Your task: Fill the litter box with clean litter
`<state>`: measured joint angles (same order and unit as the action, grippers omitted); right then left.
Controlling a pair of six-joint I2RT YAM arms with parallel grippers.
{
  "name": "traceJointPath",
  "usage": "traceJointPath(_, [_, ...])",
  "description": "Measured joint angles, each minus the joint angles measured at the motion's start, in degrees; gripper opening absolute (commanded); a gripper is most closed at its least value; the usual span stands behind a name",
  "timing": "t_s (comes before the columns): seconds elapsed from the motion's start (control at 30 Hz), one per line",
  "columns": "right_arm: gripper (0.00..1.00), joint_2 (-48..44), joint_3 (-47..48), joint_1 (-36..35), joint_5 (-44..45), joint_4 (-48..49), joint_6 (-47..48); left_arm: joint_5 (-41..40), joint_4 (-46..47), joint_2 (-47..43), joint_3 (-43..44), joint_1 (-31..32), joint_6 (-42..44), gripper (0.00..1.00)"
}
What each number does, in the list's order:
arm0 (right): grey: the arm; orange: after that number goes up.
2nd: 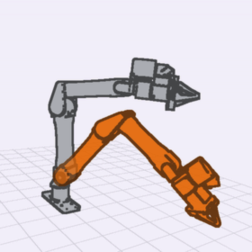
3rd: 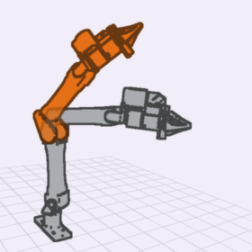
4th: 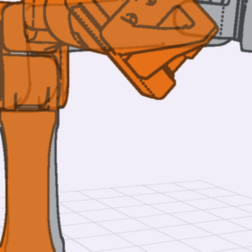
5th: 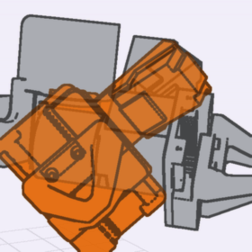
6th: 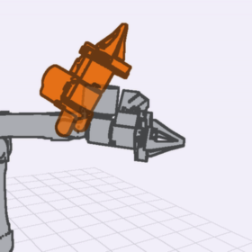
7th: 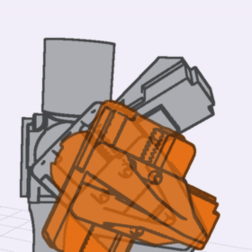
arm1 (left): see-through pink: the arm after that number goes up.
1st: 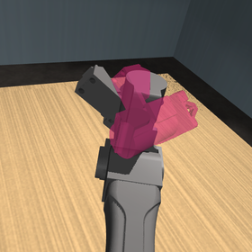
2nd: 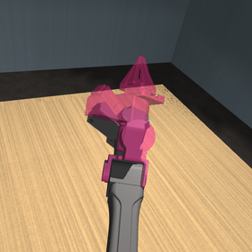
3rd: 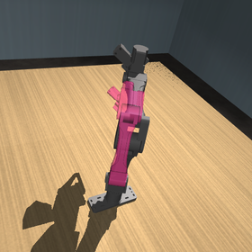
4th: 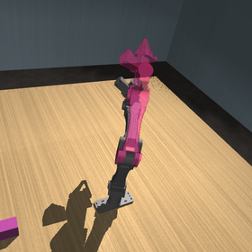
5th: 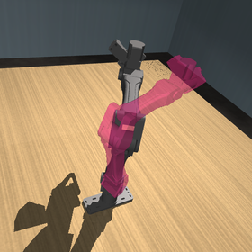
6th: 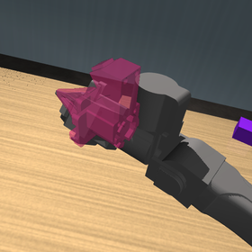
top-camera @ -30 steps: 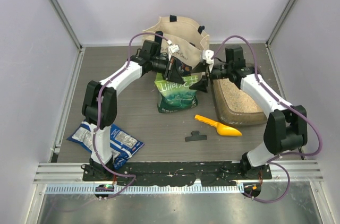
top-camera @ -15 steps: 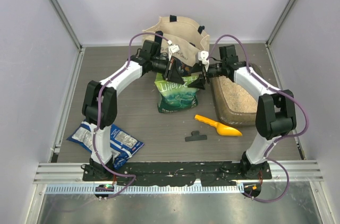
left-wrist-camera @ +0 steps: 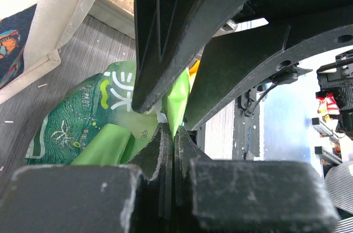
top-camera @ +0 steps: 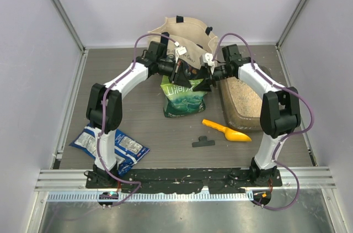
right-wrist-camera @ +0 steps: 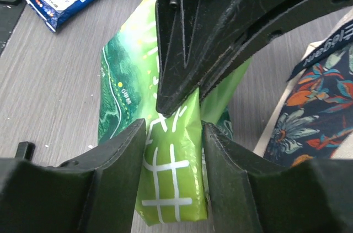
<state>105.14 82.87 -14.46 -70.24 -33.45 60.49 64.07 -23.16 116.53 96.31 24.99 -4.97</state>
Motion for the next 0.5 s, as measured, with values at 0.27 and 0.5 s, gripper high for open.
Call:
traceJointPath(0.27, [0.03, 2.1, 3.8, -0.4, -0.4, -8.0, 0.8, 0.3, -4.3, 0.0, 1.3, 0.3, 4.7, 0.3])
traceJointPath(0.5, [0.02, 2.1, 2.6, -0.2, 0.2, -5.5, -14.1, -1.8, -18.6, -0.1, 5.2, -0.8, 21.0, 0.45])
